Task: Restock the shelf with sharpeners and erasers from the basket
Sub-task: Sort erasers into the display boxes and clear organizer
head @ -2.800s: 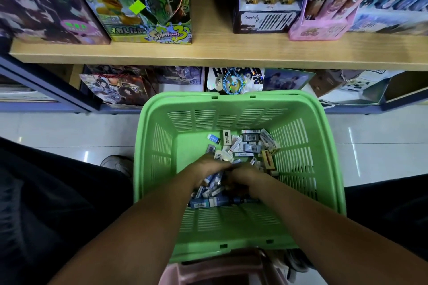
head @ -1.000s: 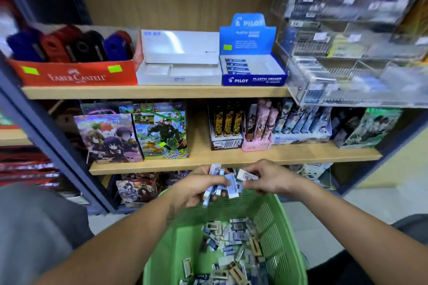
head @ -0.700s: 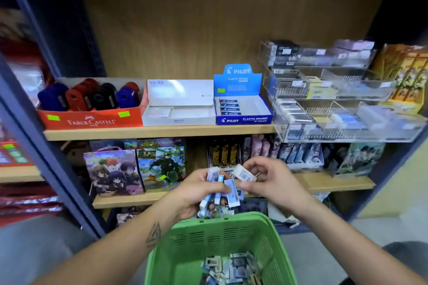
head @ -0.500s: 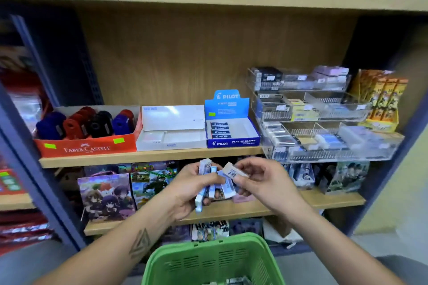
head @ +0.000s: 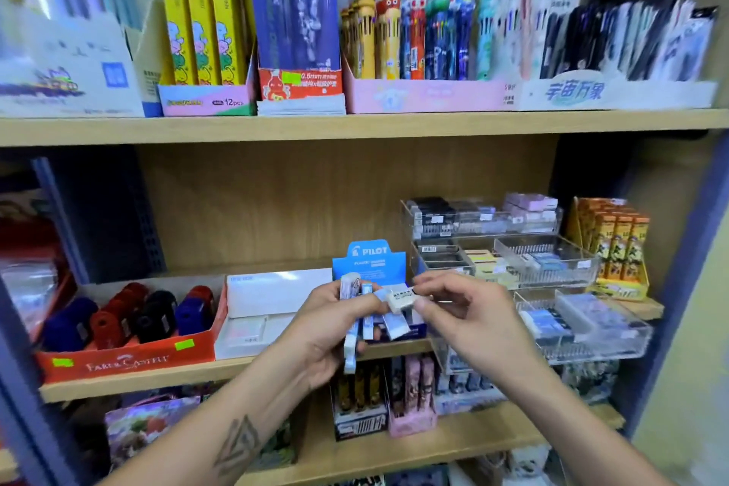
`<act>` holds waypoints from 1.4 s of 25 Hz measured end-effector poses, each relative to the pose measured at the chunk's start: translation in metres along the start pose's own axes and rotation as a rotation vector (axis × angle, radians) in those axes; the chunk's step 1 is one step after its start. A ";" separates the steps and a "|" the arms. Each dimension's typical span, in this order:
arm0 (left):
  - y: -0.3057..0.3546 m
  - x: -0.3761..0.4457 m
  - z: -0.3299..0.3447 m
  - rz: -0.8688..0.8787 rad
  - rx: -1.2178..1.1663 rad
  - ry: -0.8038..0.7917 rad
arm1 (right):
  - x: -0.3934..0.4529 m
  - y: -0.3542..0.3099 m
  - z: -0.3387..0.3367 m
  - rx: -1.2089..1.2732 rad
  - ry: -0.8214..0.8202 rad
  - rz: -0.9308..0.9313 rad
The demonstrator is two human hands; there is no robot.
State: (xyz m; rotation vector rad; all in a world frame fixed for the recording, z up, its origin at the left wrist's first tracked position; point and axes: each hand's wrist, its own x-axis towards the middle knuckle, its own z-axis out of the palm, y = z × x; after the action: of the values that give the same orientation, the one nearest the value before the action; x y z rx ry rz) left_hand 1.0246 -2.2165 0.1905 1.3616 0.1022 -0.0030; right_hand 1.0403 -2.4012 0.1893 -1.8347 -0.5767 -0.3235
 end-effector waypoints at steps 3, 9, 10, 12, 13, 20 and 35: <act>0.010 0.009 -0.005 -0.006 0.010 0.014 | 0.013 0.001 -0.005 -0.146 -0.047 -0.011; 0.024 0.030 -0.040 0.028 0.054 0.168 | 0.048 0.006 0.004 -0.442 0.038 0.022; 0.027 0.033 -0.046 0.033 0.052 0.182 | 0.055 0.006 0.004 -0.464 0.048 0.028; 0.033 0.038 -0.049 0.039 0.061 0.170 | 0.070 0.009 -0.003 -0.519 0.071 0.045; 0.036 0.040 -0.046 0.042 0.071 0.156 | 0.078 0.011 -0.010 -0.544 0.088 0.051; 0.057 0.074 0.037 0.097 0.109 0.003 | 0.119 0.034 -0.095 -0.685 0.218 0.077; 0.074 0.217 0.131 0.271 0.148 0.015 | 0.229 0.090 -0.143 -0.904 0.091 0.147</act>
State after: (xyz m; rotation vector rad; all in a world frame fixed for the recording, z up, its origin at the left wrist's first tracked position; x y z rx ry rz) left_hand 1.2545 -2.3163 0.2728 1.5150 -0.0721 0.2305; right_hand 1.2902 -2.5064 0.2765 -2.6901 -0.2249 -0.6327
